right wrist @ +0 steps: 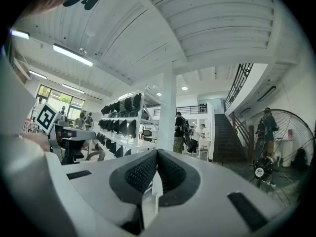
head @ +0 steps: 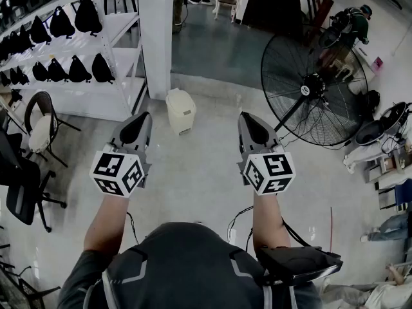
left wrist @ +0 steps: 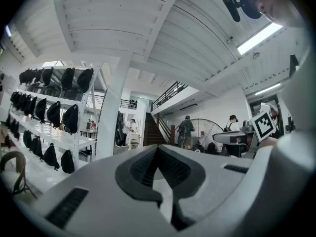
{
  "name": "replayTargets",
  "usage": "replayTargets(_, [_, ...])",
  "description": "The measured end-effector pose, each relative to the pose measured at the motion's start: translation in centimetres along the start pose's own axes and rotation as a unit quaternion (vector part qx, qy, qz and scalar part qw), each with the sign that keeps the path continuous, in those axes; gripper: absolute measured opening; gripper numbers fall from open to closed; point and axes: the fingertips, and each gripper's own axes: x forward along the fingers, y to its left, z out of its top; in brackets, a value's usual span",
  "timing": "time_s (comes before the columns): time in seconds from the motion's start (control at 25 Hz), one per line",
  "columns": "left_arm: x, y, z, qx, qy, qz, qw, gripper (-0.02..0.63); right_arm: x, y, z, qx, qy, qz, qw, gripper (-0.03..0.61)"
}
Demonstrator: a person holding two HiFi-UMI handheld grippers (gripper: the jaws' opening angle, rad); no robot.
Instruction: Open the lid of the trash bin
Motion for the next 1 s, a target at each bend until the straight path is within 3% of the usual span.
replayTargets(0.6, [1.5,-1.2,0.1,0.001,0.001,-0.002,1.0,0.008,-0.1,-1.9,-0.1,0.021,-0.006,0.005,1.0,0.026])
replayTargets(1.0, [3.5,-4.1,-0.6,0.009,0.013,-0.006,0.9999,0.008,-1.7,-4.7,-0.8,0.02,-0.02,0.012,1.0,0.026])
